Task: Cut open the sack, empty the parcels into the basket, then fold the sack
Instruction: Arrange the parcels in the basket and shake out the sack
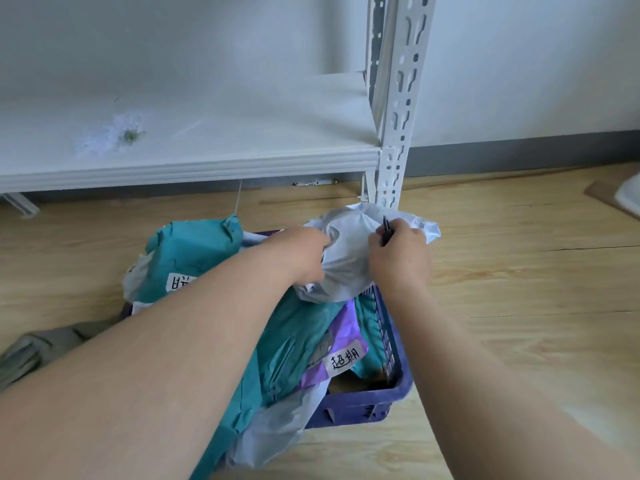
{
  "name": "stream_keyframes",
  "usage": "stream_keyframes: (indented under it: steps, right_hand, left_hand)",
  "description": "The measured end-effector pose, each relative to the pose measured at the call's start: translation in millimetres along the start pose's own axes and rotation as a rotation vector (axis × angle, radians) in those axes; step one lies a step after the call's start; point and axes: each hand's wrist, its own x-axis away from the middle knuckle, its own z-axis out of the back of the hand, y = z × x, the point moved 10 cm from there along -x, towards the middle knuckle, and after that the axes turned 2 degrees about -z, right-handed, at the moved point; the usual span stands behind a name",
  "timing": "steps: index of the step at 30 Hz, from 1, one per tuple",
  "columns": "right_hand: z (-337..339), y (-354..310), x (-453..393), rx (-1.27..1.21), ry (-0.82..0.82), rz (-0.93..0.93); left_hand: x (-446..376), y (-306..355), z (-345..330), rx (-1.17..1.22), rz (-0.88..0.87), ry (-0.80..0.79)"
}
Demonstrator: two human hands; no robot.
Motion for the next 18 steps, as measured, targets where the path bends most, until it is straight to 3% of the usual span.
stream_keyframes:
  steps: [2,6,9,13,15,18]
  right_hand:
    - [-18.1,-5.7,1.0,-0.029,-0.062,0.047]
    - [-71.3,8.2,1.3,0.128,-0.378,0.008]
    - [-85.3,14.9,2.4,0.209,-0.501,0.000]
    - [-106.5,40.6,18.9,0.239,-0.669,-0.042]
    - [-106.9,51.7,19.1,0.253,-0.612,-0.082]
    - [-87.7,43.0,9.9,0.284,-0.333,-0.050]
  left_hand:
    - [3.6,8.0,-7.4,-0.044,-0.015,-0.072]
    - [8.7,6.3,-36.7,-0.112,-0.003,-0.232]
    - [11.8,-11.8,-42.8,-0.033,0.066,-0.201]
    - [21.1,-2.5,-73.8,0.024,0.035,-0.387]
    - [21.4,4.1,-79.0,0.044,0.020,-0.400]
    - [18.6,0.4,-70.6,0.114,0.025,-0.317]
